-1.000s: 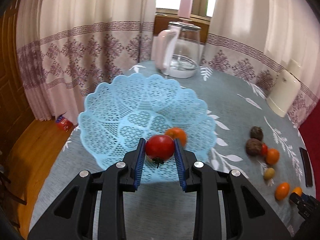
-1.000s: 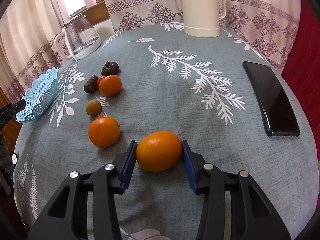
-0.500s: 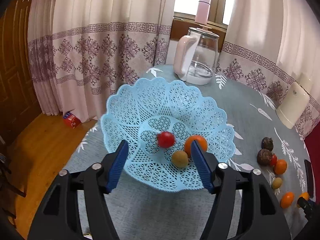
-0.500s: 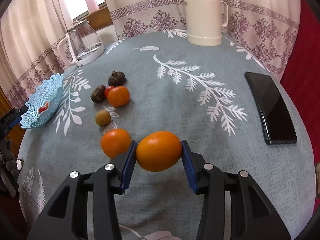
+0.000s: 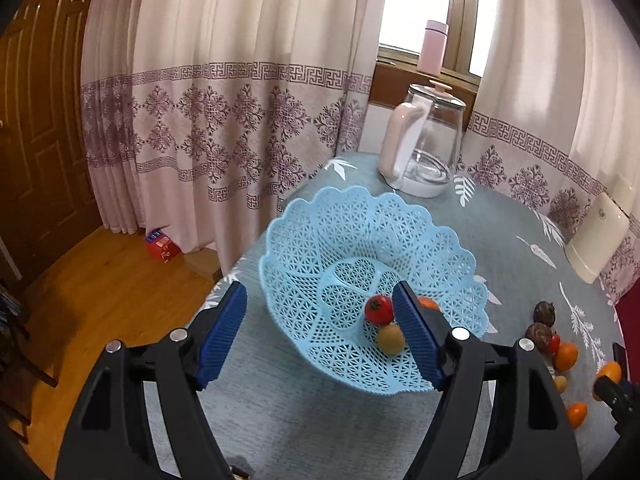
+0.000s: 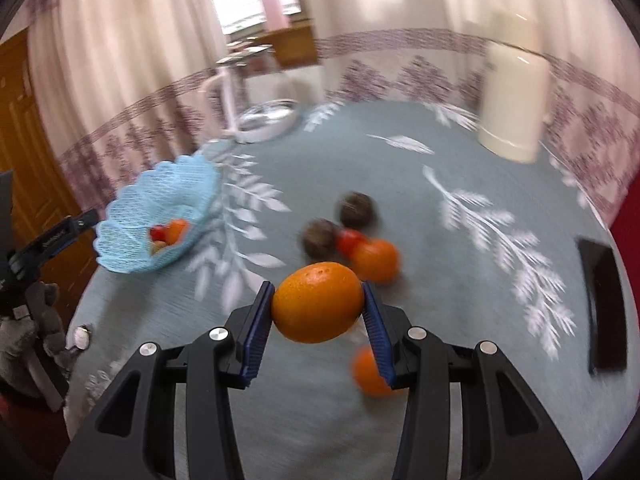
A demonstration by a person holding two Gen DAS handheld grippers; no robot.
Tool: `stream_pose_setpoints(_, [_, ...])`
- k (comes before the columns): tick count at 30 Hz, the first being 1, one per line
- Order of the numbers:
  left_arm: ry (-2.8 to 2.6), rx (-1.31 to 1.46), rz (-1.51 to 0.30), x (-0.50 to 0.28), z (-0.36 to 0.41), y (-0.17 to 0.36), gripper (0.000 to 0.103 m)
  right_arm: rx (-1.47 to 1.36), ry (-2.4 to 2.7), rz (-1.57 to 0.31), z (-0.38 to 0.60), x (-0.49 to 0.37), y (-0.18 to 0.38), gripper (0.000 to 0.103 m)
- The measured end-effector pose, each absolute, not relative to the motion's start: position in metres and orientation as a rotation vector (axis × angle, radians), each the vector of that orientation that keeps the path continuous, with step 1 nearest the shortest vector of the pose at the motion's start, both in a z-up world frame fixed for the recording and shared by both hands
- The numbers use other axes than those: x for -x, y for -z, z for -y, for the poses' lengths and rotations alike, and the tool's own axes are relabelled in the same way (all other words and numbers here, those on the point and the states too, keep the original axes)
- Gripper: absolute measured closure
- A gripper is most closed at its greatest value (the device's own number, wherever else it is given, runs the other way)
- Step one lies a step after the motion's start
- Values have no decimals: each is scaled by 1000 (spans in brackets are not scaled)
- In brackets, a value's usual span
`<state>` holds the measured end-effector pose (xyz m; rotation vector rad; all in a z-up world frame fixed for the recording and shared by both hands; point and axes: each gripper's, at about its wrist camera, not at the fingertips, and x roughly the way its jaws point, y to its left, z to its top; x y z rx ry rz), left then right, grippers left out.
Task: Organize fruits
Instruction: 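Carry the oval orange into the blue basket with the right tool and open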
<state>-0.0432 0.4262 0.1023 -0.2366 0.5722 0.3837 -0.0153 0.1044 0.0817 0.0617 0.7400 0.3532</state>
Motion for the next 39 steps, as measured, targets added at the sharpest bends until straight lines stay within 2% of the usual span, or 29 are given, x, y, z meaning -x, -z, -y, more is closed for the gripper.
stream_pose_setpoints(10, [-383, 215, -529, 54, -428, -117, 17, 16, -543, -707, -205, -3, -102, 58])
stream_pose_setpoints(18, [-415, 269, -495, 66, -449, -127, 14, 60, -609, -753, -265, -17, -93, 58])
stream_pose_setpoints(31, [-445, 316, -485, 72, -465, -129, 13, 114, -675, -794, -325, -27, -79, 58])
stream_pose_setpoints(33, [-447, 316, -486, 71, -465, -129, 10, 105, -690, -800, -329, -28, -78, 58])
stream_pose_setpoints(36, [-453, 321, -484, 71, -466, -128, 7, 93, -701, -797, -331, -27, -79, 52])
stream_pose_setpoints(39, [-456, 327, -487, 70, -469, -127, 7, 96, -699, -790, -328, -24, -79, 52])
